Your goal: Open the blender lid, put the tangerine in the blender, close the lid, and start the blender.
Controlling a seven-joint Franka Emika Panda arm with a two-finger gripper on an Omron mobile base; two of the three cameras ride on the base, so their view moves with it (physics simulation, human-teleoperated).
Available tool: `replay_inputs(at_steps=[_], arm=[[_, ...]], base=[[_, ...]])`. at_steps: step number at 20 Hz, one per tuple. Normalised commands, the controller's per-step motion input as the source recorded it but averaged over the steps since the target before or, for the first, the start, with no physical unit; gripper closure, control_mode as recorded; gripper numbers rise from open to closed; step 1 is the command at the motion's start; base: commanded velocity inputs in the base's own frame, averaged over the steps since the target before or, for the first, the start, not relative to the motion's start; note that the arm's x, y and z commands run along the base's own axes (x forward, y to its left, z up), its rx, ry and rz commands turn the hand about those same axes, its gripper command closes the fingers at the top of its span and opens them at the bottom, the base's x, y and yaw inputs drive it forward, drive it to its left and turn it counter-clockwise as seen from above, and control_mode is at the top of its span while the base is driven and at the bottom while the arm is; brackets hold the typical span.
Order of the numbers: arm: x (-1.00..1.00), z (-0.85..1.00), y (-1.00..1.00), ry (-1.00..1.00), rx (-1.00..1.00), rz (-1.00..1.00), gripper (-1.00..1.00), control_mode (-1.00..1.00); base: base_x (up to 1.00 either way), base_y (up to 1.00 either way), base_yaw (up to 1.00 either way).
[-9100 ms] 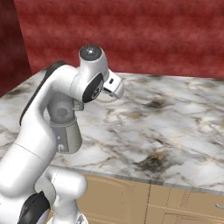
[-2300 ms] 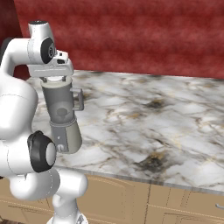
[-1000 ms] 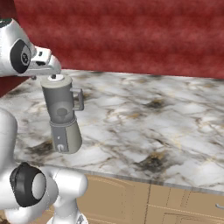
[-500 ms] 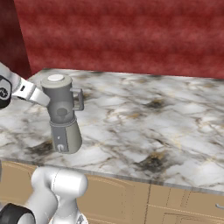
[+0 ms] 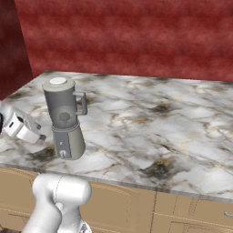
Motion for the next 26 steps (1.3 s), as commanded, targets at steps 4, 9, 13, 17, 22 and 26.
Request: replay_inputs(at_steps=[4, 9, 13, 17, 22, 26], arm=[[0.00, -0.52, 0.00, -0.13, 0.00, -0.35, -1.00, -1.00], [0.00, -0.46, 0.00, -0.16, 0.00, -0.27, -1.00, -1.00], [0.00, -0.43, 0.00, -0.17, -0.01, -0.20, -1.00, -1.00], [0.00, -0.40, 0.00, -0.14, -0.02, -0.09, -1.00, -1.00], [0.10, -0.33, 0.00, -0.06, 0.00, -0.03, -1.00, -1.00], [0.14, -0.31, -0.01, -0.04, 0.00, 0.00, -1.00, -1.00]], base=[[0.00, 0.00, 0.00], [0.00, 0.00, 0.00], [0.00, 0.00, 0.00], [0.00, 0.00, 0.00], [0.00, 0.00, 0.00], [0.00, 0.00, 0.00]])
